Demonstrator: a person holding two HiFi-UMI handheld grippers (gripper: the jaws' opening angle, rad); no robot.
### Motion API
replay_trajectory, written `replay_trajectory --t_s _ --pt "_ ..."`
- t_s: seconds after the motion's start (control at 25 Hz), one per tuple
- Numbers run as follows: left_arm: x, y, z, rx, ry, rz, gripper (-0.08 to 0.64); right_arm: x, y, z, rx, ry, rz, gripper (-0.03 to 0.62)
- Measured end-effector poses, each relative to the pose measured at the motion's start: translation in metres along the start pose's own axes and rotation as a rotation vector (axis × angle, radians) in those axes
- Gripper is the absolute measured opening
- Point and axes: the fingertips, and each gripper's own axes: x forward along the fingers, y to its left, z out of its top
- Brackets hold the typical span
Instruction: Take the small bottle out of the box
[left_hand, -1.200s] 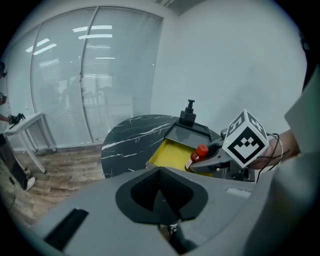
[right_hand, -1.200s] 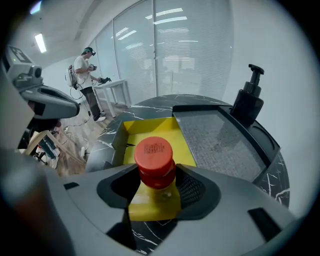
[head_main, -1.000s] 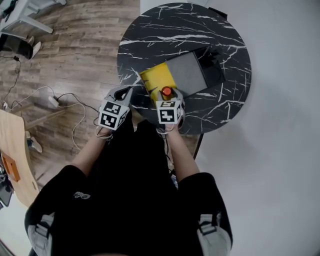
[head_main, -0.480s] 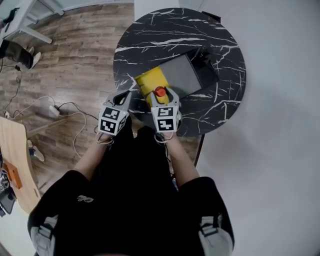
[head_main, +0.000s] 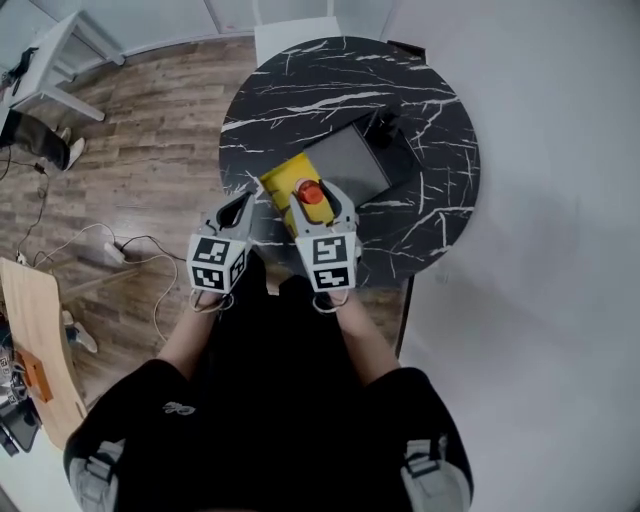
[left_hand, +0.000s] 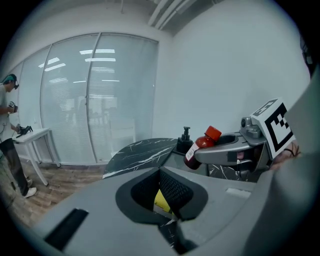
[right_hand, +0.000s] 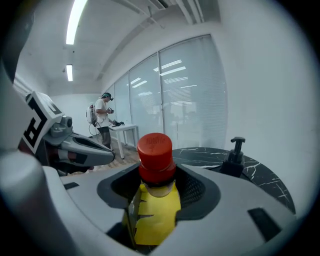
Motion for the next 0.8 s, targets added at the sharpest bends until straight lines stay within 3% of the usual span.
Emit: replay_trajectory --t_s 0.28,0.8 --pt "-0.005 -0.01 0.05 0.051 -0.1 -0.008 -0.002 -0.022 -0.007 0.042 -0.005 -0.099 -0.004 0.21" --pt "-0.016 -0.025 0.104 0.106 -0.203 -0.018 -0.002 -0.052 -0.009 0.091 -0.051 -0.189 -0.012 0.21"
